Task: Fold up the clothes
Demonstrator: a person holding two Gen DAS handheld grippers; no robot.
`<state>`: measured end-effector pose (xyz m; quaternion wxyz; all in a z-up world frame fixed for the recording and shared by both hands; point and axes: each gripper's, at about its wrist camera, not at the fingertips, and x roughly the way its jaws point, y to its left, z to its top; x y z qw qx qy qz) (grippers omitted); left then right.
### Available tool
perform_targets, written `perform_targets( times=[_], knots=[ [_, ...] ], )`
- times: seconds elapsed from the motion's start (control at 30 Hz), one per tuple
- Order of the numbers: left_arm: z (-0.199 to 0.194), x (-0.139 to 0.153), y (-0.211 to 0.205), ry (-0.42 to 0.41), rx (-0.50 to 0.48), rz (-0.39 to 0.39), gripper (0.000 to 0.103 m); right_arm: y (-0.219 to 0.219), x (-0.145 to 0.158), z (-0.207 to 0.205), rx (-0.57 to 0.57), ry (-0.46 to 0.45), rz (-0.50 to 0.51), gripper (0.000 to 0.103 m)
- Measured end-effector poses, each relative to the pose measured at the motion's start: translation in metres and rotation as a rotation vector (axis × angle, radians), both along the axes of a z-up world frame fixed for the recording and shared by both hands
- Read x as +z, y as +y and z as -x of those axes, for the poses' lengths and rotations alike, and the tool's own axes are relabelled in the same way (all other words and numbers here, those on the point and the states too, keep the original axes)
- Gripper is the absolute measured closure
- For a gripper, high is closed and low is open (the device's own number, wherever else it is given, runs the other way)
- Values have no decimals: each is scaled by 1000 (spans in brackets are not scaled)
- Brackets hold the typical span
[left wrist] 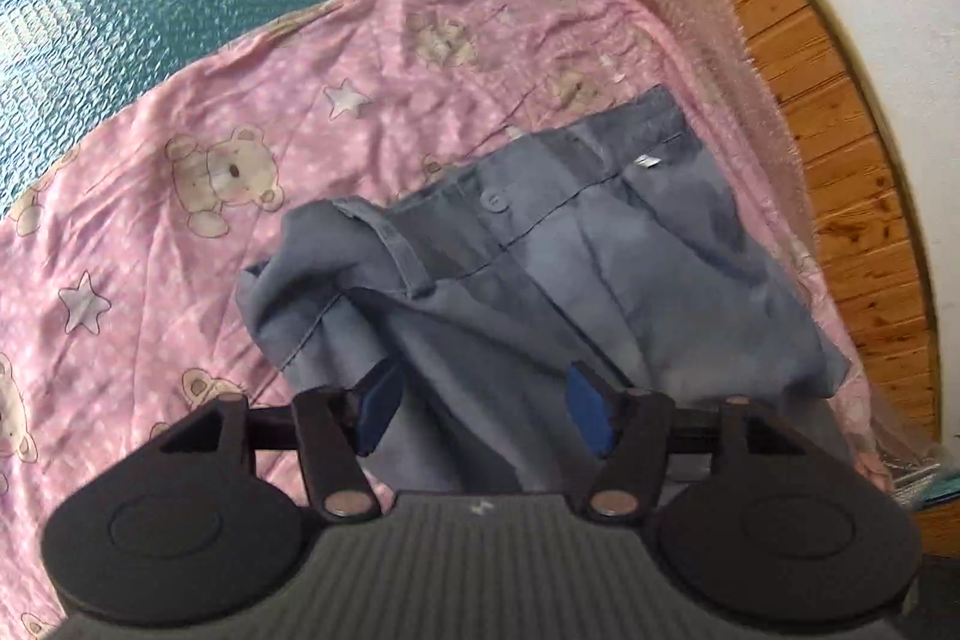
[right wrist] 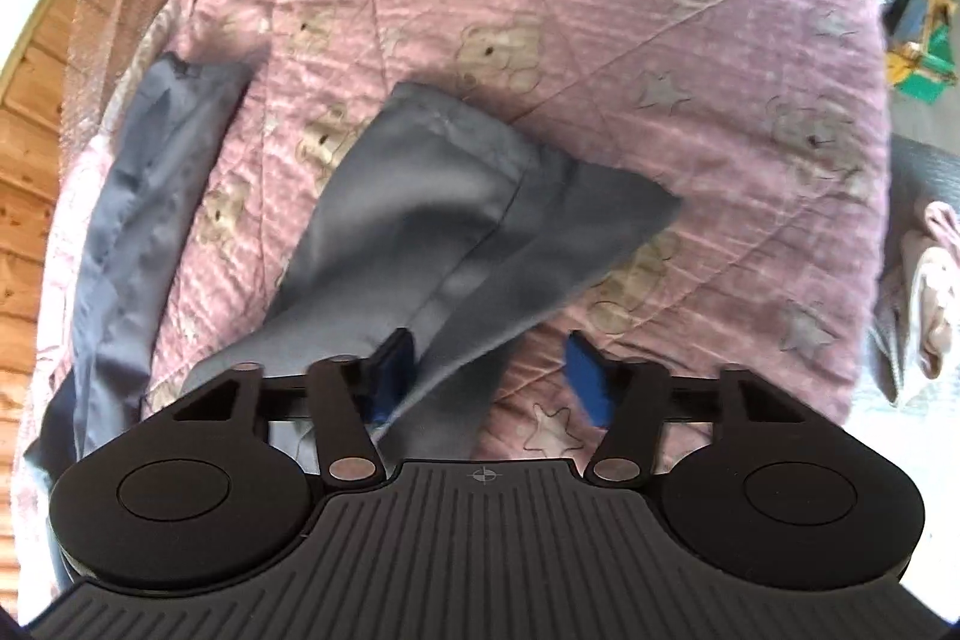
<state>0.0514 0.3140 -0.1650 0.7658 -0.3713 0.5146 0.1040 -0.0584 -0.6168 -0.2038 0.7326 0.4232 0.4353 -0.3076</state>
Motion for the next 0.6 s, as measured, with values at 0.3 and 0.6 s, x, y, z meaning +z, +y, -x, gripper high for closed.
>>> perform_targets(
  times=[0.3, 0.6],
  knots=[
    [-56, -19, -7, 65, -9, 38, 62, -33, 102, -72, 124, -307, 121, 103],
    [-8, -18, -18, 46, -72, 81, 47, -65, 54, -12, 144, -9, 227, 103]
  ],
)
